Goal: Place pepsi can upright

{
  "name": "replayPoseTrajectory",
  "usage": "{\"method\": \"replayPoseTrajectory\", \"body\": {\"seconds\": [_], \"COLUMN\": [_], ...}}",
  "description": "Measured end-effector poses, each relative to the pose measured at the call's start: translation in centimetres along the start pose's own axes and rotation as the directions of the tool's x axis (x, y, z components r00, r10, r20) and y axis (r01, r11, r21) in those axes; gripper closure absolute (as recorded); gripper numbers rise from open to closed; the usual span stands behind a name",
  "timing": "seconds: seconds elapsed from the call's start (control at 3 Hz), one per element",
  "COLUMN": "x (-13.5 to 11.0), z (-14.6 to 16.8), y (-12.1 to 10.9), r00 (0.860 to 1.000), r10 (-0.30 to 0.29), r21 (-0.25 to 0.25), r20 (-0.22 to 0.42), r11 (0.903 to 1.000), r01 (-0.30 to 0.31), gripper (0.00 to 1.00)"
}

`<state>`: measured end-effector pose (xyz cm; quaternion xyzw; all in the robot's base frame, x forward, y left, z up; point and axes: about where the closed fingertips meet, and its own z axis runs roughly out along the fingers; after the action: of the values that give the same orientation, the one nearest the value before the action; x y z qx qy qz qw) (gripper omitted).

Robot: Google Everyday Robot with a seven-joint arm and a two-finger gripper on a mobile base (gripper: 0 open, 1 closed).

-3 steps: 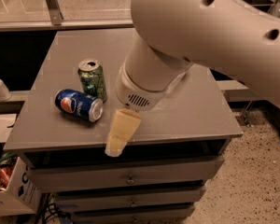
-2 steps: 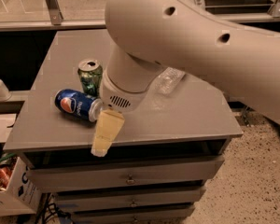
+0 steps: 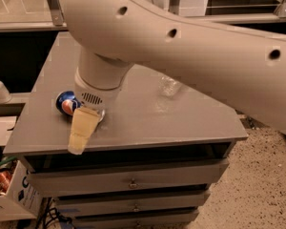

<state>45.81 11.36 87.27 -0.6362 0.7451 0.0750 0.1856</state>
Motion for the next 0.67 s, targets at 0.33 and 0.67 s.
{"method": "replayPoseTrajectory", "body": {"seconds": [0.33, 0.67], "x": [-2.0, -3.6], "z": [0.6, 1.6], "y": [-1.1, -1.6], "r00": [1.0, 0.999], "r10": [0.009, 0.008], "r21": [0.012, 0.011], "r20": [-0.018, -0.031], "r11": [0.9999, 0.9999], "r01": [-0.009, -0.008], "gripper": [0.0, 0.0]}}
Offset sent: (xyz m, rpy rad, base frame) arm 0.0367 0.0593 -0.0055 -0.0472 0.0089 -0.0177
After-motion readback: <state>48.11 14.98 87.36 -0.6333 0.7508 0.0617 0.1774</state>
